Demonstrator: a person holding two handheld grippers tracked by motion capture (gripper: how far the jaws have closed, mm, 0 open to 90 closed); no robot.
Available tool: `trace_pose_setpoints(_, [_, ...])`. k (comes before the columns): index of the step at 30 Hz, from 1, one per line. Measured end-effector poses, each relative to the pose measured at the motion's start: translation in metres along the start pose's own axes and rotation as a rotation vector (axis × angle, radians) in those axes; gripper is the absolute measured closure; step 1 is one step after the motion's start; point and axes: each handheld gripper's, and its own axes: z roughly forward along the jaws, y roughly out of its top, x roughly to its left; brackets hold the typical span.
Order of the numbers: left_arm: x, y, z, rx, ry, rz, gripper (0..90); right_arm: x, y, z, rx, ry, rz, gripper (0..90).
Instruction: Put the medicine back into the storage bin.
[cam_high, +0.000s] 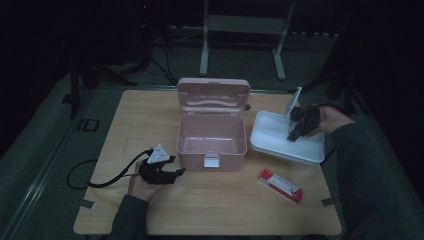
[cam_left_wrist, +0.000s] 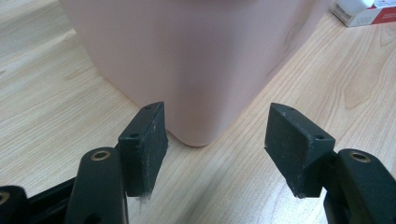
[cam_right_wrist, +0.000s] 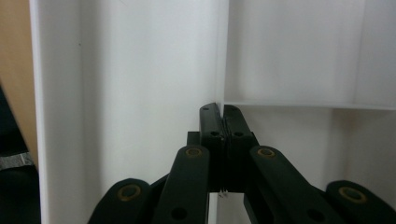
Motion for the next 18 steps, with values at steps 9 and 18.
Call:
trace_pose_setpoints(9, [0.001, -0.001, -0.001, -0.004, -0.001, -0.004, 38.3, -0.023, -0.018, 0.059, 0.031, 0.034, 0.103, 89.9])
trace_pose_setpoints(18, [0.0, -0.002, 0.0, 0.003, 0.002, -0.003, 38.3, -0.027, -0.009, 0.103, 0.11, 0.001, 0.098, 89.8])
